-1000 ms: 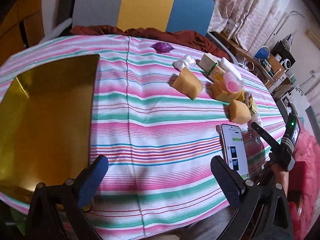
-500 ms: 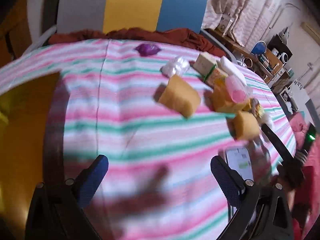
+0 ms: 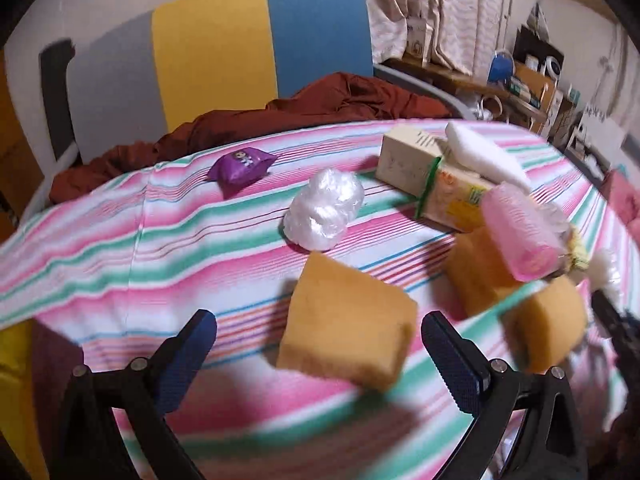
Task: Organize objects
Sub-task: 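Grasp the bubble-wrap bag with the right tool, then grasp a yellow sponge with the left tool while the right tool holds the bag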
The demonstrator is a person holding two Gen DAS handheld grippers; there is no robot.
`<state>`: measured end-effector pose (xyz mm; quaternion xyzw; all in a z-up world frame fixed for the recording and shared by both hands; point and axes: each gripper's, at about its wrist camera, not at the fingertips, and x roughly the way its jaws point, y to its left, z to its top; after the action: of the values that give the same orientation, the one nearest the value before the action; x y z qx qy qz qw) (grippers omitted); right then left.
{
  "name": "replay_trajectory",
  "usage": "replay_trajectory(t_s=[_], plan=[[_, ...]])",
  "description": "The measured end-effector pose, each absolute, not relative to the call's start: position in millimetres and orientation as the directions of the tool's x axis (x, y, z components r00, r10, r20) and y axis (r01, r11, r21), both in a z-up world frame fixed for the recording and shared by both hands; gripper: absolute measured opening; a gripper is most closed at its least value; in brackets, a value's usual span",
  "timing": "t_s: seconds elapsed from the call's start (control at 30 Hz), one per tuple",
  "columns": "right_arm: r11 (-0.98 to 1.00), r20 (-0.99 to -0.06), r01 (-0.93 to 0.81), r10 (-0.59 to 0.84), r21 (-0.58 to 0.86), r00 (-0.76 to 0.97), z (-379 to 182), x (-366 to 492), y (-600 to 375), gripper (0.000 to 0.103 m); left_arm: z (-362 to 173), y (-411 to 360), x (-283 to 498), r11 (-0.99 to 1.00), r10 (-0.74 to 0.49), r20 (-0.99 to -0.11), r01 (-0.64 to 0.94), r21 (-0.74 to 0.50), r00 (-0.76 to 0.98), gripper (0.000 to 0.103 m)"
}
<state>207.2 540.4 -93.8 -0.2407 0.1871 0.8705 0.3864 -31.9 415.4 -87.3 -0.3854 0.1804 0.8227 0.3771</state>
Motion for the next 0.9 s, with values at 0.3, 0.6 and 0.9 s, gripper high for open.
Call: replay_trajectory(t_s=[0.3, 0.6, 0.9], plan=[[-0.621, -0.573, -0.772, 0.588, 0.131, -0.571, -97, 207, 541, 0.036, -101, 423, -32, -0.629, 0.487, -0.755, -0.776, 0.045, -0.438, 0.102], [-0.617, -0.569, -0.778, 0.6, 0.119, -0.563, -97, 207, 539, 0.036, -108, 418, -14, -0.55, 0.52, -0.756, -0.833, 0.059, -0.397, 0.069], [-0.616, -0.548, -0.78, 0.618, 0.109, -0.565, -94, 208, 535, 0.036, -104, 382, -4, -0.587, 0.555, -0.733, -0.809, -0.011, -0.393, 0.067]])
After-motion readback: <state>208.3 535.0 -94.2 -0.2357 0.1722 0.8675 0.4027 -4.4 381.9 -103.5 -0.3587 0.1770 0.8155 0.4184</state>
